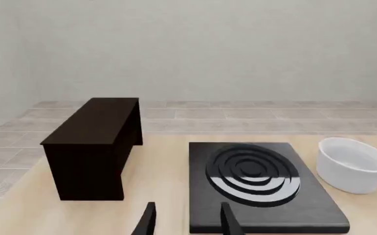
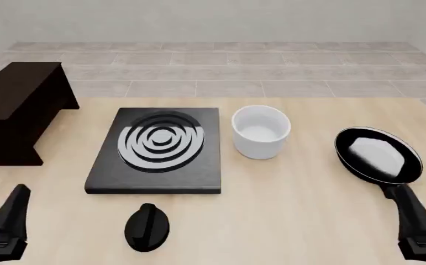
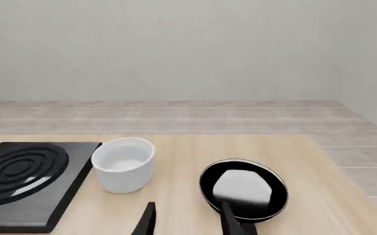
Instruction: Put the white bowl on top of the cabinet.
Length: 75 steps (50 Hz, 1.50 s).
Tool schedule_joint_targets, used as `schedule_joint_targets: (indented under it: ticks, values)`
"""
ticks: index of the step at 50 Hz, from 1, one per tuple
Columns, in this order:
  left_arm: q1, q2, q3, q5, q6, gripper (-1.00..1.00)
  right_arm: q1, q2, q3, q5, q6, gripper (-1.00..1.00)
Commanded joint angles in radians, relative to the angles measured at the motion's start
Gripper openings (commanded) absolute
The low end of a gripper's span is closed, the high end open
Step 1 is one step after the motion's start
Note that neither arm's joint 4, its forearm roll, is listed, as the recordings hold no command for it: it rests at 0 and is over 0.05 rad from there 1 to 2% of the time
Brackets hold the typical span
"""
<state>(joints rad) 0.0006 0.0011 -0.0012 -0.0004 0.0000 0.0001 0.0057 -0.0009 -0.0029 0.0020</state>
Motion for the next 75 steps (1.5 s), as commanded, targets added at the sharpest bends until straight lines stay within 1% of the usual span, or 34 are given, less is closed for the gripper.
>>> schedule_joint_targets:
  ticks: [1, 8, 9, 10, 11, 12, 16, 17, 19, 23, 24, 26, 27, 28, 30, 33, 36, 45, 52, 55, 56, 58, 59, 62, 65, 69, 71, 72, 74, 75]
  values:
    - [0.005, 0.0, -0.005, -0.004, -0.003, 1.0, 0.002, 0.013, -0.001, -0.008, 0.0, 1.0]
    - [0.003, -0.001, -0.004, -0.014, -0.004, 1.0, 0.003, 0.011, -0.001, 0.0, 0.004, 1.0]
    - [-0.003, 0.001, -0.022, 0.004, 0.029, 1.0, 0.005, 0.013, -0.001, -0.002, 0.0, 1.0]
    - [0.0, 0.007, -0.03, 0.03, 0.035, 1.0, 0.005, 0.023, 0.0, -0.012, 0.001, 1.0]
    - [-0.003, 0.013, -0.054, 0.054, 0.024, 1.0, 0.005, 0.026, -0.001, -0.011, 0.004, 1.0]
    - [0.009, 0.007, -0.059, 0.065, 0.024, 1.0, 0.005, 0.028, -0.001, -0.014, 0.003, 1.0]
    - [-0.012, 0.092, -0.098, 0.031, 0.022, 1.0, 0.005, 0.034, -0.001, -0.018, 0.004, 1.0]
    - [-0.026, 0.127, -0.113, 0.013, 0.013, 1.0, 0.006, 0.04, -0.001, -0.024, 0.004, 1.0]
    - [-0.06, 0.188, -0.141, -0.022, 0.022, 1.0, 0.006, 0.038, -0.001, -0.023, 0.003, 1.0]
    - [-0.073, 0.25, -0.168, -0.06, 0.028, 1.0, 0.006, 0.034, -0.001, -0.019, 0.002, 1.0]
    - [-0.077, 0.257, -0.17, -0.07, 0.037, 1.0, 0.006, 0.033, -0.002, -0.017, 0.001, 1.0]
    - [-0.075, 0.27, -0.178, -0.077, 0.034, 1.0, 0.006, 0.041, -0.001, -0.025, 0.003, 1.0]
    - [-0.113, 0.381, -0.215, -0.139, 0.04, 1.0, 0.007, 0.043, -0.001, -0.026, 0.004, 1.0]
    - [-0.116, 0.411, -0.228, -0.156, 0.043, 1.0, 0.007, 0.049, -0.001, -0.033, 0.004, 1.0]
    - [-0.118, 0.453, -0.256, -0.166, 0.046, 1.0, 0.007, 0.046, -0.001, -0.031, 0.002, 1.0]
    - [-0.122, 0.483, -0.274, -0.174, 0.038, 1.0, 0.007, 0.052, -0.001, -0.036, 0.004, 1.0]
    - [-0.16, 0.564, -0.332, -0.193, 0.044, 1.0, 0.007, 0.055, -0.001, -0.038, 0.004, 1.0]
    - [-0.226, 0.663, -0.399, -0.198, 0.042, 1.0, 0.008, 0.053, -0.001, -0.036, 0.004, 1.0]
    - [-0.264, 0.704, -0.431, -0.203, 0.046, 1.0, 0.008, 0.06, 0.0, -0.044, 0.004, 1.0]
    - [-0.298, 0.735, -0.448, -0.21, 0.057, 1.0, 0.009, 0.056, -0.001, -0.04, 0.003, 1.0]
    - [-0.325, 0.749, -0.457, -0.214, 0.062, 1.0, 0.008, 0.059, -0.001, -0.043, 0.004, 1.0]
    - [-0.334, 0.758, -0.459, -0.218, 0.072, 1.0, 0.008, 0.063, -0.001, -0.046, 0.004, 1.0]
    - [-0.358, 0.781, -0.468, -0.227, 0.079, 1.0, 0.009, 0.061, 0.0, -0.045, 0.003, 1.0]
    - [-0.363, 0.791, -0.476, -0.244, 0.089, 1.0, 0.009, 0.065, 0.0, -0.049, 0.004, 1.0]
    - [-0.369, 0.822, -0.495, -0.253, 0.085, 1.0, 0.009, 0.062, -0.001, -0.045, 0.004, 1.0]
    - [-0.402, 0.862, -0.519, -0.259, 0.089, 1.0, 0.009, 0.065, 0.0, -0.049, 0.004, 1.0]
    - [-0.406, 0.874, -0.526, -0.258, 0.089, 1.0, 0.009, 0.069, 0.0, -0.052, 0.004, 1.0]
    - [-0.429, 0.9, -0.536, -0.255, 0.095, 1.0, 0.009, 0.068, 0.0, -0.051, 0.004, 1.0]
    - [-0.422, 0.907, -0.545, -0.258, 0.092, 1.0, 0.009, 0.066, 0.0, -0.05, 0.004, 1.0]
    - [-0.437, 0.924, -0.553, -0.255, 0.096, 1.0, 0.009, 0.068, 0.0, -0.051, 0.004, 1.0]
